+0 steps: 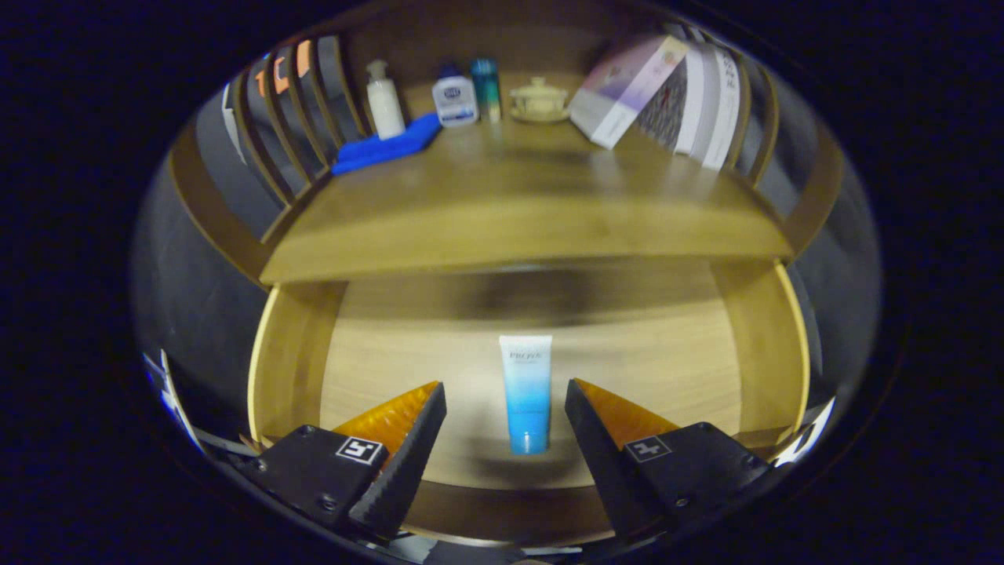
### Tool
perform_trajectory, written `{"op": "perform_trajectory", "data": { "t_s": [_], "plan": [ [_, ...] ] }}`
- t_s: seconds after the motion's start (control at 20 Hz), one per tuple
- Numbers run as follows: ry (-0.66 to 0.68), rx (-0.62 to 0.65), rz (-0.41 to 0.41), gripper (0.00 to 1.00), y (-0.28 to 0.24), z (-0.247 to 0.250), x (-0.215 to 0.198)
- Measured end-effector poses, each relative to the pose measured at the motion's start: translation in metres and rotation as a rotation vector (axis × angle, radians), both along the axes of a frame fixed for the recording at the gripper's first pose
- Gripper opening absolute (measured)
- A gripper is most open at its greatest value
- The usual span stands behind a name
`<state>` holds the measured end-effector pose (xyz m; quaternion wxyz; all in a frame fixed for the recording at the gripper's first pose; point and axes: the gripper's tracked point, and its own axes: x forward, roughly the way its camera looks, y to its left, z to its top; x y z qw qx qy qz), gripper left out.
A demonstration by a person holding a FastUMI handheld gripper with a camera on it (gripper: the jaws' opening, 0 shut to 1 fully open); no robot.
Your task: Pull open the drawer, take out the items inside it, and place them on the countertop above the cabinet.
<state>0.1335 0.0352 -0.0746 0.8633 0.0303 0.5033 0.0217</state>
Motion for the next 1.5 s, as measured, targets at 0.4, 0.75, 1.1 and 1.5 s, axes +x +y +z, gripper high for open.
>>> {"op": "perform_trajectory", "data": {
  "t_s": [0.4,0.75,1.1,1.5],
  "plan": [
    [0.209,-0.030,-0.052,0.85,-0.010,-0.041,-0.004],
    [0.235,-0.034,-0.102,0.47,-0.021,-0.048,-0.005],
    [0.151,0.008,-0.088,0.45,-0.022,-0.005,-0.018],
    [0.030,0.035,-0.038,0.45,-0.012,0.071,-0.037]
  ]
}}
